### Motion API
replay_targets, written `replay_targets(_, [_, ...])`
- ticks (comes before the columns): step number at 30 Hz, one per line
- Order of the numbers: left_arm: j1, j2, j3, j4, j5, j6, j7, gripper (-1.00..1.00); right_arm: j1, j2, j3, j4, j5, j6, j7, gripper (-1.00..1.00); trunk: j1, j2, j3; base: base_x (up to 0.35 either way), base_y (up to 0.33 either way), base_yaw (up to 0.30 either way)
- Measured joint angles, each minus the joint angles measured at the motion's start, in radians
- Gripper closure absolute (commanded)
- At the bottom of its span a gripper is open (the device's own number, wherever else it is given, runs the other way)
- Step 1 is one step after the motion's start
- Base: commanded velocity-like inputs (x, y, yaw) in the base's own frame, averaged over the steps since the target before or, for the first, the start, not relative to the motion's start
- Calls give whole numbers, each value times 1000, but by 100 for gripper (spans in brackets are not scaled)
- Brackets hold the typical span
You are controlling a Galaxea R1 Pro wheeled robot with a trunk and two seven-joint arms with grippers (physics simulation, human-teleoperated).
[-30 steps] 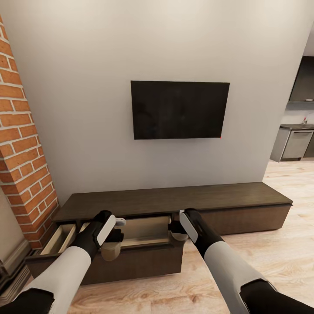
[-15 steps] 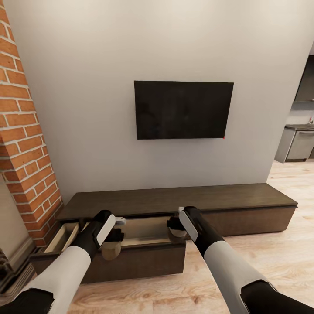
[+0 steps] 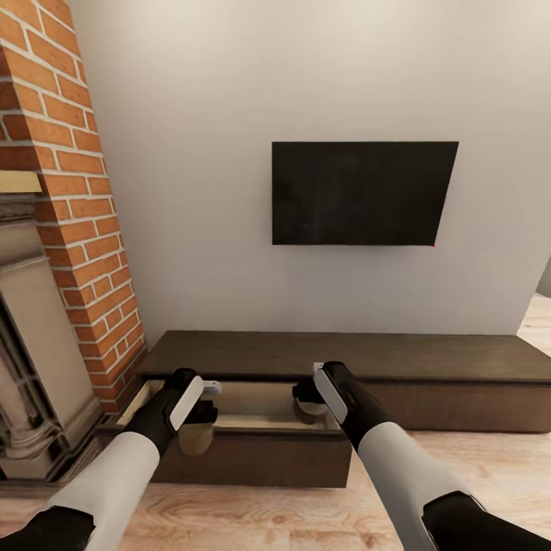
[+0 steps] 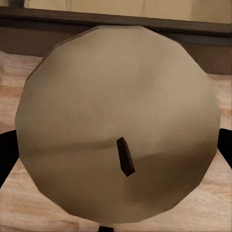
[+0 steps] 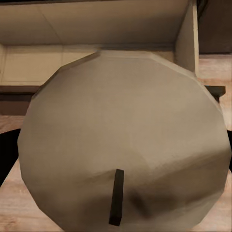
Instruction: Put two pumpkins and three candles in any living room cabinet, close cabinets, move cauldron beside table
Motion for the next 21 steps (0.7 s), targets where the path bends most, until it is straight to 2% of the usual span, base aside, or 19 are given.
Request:
replay_targets(6, [0, 1, -1, -14, -3, -1, 0, 100, 0, 0, 0, 0, 1, 0, 24, 100, 0, 0, 0, 65, 39, 24])
replay_targets(14, [1, 1, -3, -23, -1, -69, 0, 100, 1, 0, -1, 1, 3, 3, 33, 100, 0, 0, 4, 7, 4, -107])
replay_targets(21, [1, 1, -3, -24, -2, -80, 0, 100, 2, 0, -2, 2, 0, 5, 32, 100, 0, 0, 4, 1, 0, -19])
